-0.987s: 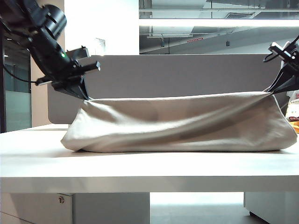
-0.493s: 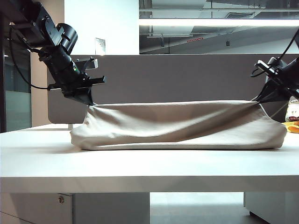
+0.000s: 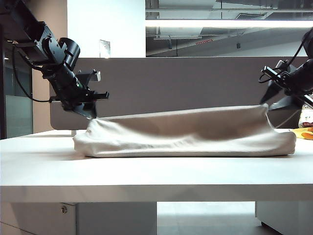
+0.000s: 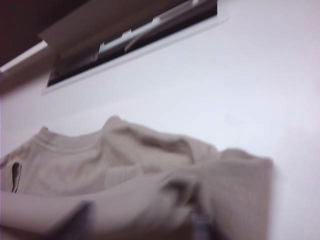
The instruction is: Fold the bottom side of the T-shirt horizontally towards the center, about one-third of the way, then fold the sleeve back towards the center, creating a straight line along the edge of the T-shirt, and finally fold the bottom of the T-shirt up towards the top, creating a neat rectangle.
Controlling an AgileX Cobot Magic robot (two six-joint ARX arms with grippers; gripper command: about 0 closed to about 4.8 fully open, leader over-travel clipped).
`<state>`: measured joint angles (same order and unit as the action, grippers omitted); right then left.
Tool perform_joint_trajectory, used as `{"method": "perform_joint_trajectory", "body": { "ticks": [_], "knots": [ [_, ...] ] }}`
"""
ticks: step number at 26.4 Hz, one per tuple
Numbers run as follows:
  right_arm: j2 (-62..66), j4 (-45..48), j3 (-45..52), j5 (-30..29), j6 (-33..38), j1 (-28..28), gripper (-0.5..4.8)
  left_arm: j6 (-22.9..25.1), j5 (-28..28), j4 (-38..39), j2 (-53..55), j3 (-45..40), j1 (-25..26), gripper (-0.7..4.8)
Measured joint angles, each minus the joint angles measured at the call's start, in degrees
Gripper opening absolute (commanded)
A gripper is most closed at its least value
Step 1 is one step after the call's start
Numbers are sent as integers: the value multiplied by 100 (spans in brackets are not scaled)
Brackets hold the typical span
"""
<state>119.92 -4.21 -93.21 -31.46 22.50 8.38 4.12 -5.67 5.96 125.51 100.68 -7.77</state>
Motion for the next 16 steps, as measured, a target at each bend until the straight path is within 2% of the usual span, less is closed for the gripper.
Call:
{"method": "perform_joint_trajectory", "body": {
  "ticks": [1,2,6,7,8,9,10,11,12,13,16],
  "knots": [
    [0,61,0,4,0,4,479,7,22,-90,-2,2,9,460],
    [0,133,0,4,0,2,479,15,33,-168,-9,7,24,479],
    [11,424,0,-17,-33,0,479,15,35,-203,-9,4,20,479],
    [11,470,0,-22,-33,0,403,11,37,-173,-13,7,22,453],
    [11,479,0,-24,-35,0,248,-44,57,-61,-42,4,22,364],
    [11,455,0,-68,2,0,35,-111,79,81,-90,4,22,250],
    [11,354,0,-195,0,17,-7,-118,81,219,-188,4,24,162],
    [11,264,0,-354,0,33,-6,-118,77,286,-273,4,37,85],
    [11,164,0,-507,2,50,-6,-120,81,337,-407,4,52,41],
    [9,90,0,-575,-2,68,-6,-120,46,396,-509,4,83,15],
    [-127,-385,24,-562,-197,103,-6,-136,33,643,-960,4,111,16]
  ]
}}
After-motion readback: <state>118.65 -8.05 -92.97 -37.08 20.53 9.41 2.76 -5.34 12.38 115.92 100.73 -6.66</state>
